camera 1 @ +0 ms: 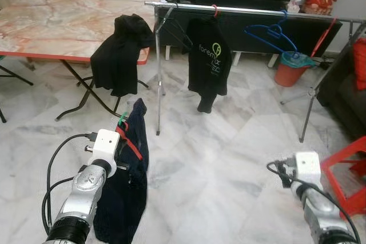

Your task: Hang hanger

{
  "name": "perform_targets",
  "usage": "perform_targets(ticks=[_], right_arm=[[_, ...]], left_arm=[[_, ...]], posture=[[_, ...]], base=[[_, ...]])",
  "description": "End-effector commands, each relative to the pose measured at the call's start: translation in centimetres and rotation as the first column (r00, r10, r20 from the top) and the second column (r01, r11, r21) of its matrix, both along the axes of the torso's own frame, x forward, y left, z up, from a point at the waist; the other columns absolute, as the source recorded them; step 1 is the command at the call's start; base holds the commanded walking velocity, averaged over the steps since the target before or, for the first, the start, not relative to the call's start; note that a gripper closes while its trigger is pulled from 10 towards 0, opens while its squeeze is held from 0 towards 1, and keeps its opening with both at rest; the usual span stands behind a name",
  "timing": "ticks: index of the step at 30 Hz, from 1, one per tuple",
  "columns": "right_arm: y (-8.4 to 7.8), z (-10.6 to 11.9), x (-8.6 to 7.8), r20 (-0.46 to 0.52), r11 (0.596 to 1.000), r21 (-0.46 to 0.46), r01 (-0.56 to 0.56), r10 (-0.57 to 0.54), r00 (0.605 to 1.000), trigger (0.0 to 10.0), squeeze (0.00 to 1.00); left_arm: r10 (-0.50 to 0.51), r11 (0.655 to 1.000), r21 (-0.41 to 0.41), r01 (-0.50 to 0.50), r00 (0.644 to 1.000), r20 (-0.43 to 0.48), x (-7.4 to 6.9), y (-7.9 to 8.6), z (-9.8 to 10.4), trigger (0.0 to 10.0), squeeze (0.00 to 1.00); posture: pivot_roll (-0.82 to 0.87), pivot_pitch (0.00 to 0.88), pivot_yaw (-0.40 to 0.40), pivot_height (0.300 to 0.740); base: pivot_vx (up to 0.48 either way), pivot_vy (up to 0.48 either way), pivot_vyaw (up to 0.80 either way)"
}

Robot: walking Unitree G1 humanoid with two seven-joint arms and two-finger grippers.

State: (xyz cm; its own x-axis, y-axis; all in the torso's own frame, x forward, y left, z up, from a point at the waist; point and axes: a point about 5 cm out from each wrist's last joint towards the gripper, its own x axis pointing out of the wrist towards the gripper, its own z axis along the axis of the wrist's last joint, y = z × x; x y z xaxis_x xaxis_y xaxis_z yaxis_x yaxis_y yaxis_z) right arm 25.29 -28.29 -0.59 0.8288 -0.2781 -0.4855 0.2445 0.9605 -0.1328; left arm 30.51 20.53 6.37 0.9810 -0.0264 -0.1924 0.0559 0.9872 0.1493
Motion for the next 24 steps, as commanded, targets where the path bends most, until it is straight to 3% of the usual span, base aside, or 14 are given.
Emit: perform_targets(ticks=[1, 3, 6, 11, 12, 17, 24], right_arm=[[-0.4, -0.9, -1.2, -0.017, 0.992, 0.074, 0.101, -0.100, 0.995, 10.0, 0.00], [-0.8, -1.6, -2.2, -0.041, 0.981, 0.086, 0.176, -0.173, 0.984, 10.0, 0.00], [-1.0, -2.2, -3.1, -0.050, 0.938, 0.201, 0.283, -0.279, 0.959, 10.0, 0.00], [-0.8, -3.1, -4.3, -0.100, 0.933, 0.191, 0.304, -0.290, 0.952, 10.0, 0.00], [0.0, -4.0, -5.0, -0.151, 0.932, 0.197, 0.305, -0.279, 0.948, 10.0, 0.00], [1.5, -3.9, -3.9, -0.125, 0.935, 0.229, 0.269, -0.246, 0.961, 10.0, 0.00], [1.9, -4.7, -4.8, -0.187, 0.941, 0.228, 0.251, -0.211, 0.959, 10.0, 0.00]], left_arm=[[0.028, 0.999, -0.023, -0.028, 1.000, 0.000, -0.2, 0.2, -0.1, 10.0, 0.00], [0.026, 0.999, -0.020, -0.027, 0.999, -0.037, -0.8, 0.1, -1.0, 10.0, 0.00], [0.042, 0.998, -0.035, -0.044, 0.997, -0.063, -1.2, 0.2, -1.7, 10.0, 0.00], [0.054, 0.995, -0.080, -0.060, 0.996, -0.075, -1.6, 0.2, -2.3, 10.0, 0.00], [0.080, 0.992, -0.089, -0.087, 0.993, -0.083, -1.8, 0.2, -2.7, 10.0, 0.00], [0.103, 0.989, -0.097, -0.110, 0.992, -0.072, -2.1, 0.2, -2.7, 10.0, 0.00], [0.136, 0.986, -0.095, -0.140, 0.990, -0.047, -2.5, 0.1, -2.6, 10.0, 0.00]], posture=[[-0.07, 0.000, -0.062, 0.740], [-0.07, 0.000, -0.055, 0.740], [-0.09, 0.000, -0.043, 0.740], [-0.10, 0.000, -0.041, 0.740], [-0.08, 0.000, -0.049, 0.740], [-0.08, 0.000, -0.055, 0.740], [-0.06, 0.000, -0.076, 0.740]], base=[[0.000, 0.000, 0.00], [0.000, 0.000, 0.00], [0.000, 0.000, 0.00], [0.000, 0.000, 0.00], [0.000, 0.000, 0.00], [0.000, 0.000, 0.00], [0.000, 0.000, 0.00]])
